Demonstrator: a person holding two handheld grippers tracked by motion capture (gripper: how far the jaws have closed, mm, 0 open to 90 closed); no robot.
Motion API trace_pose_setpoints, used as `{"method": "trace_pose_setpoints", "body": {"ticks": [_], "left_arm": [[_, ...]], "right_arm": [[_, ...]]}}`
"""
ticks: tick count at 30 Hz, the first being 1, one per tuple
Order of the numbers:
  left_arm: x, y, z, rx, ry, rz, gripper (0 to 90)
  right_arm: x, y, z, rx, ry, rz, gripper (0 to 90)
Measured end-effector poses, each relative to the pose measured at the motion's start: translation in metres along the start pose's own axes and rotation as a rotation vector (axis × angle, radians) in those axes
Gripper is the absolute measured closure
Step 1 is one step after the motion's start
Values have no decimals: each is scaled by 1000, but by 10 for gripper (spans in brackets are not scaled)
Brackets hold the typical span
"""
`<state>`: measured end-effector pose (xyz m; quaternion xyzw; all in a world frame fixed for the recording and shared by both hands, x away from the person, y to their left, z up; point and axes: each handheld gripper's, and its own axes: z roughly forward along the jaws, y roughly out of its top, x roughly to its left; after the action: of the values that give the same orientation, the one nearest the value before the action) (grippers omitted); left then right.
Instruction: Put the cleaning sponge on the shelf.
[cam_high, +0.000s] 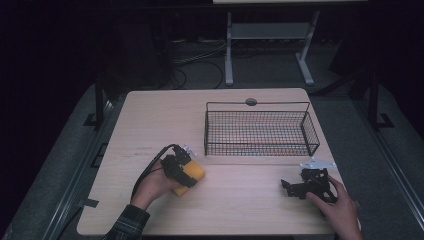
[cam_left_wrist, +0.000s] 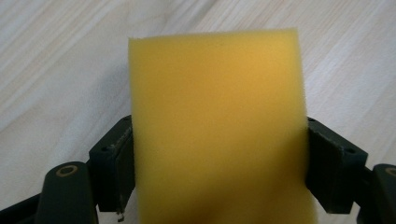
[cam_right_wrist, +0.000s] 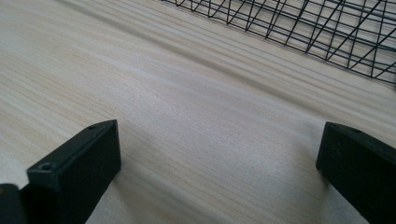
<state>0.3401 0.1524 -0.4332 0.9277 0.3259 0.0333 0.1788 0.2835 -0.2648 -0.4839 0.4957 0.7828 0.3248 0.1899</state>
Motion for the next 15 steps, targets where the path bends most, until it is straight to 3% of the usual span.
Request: {"method": "trace_pose_setpoints", "body": {"ticks": [15], "left_arm": [[0,15,-24,1,-5,28,219]], "right_arm": [[0,0,0,0,0,0,0]]}}
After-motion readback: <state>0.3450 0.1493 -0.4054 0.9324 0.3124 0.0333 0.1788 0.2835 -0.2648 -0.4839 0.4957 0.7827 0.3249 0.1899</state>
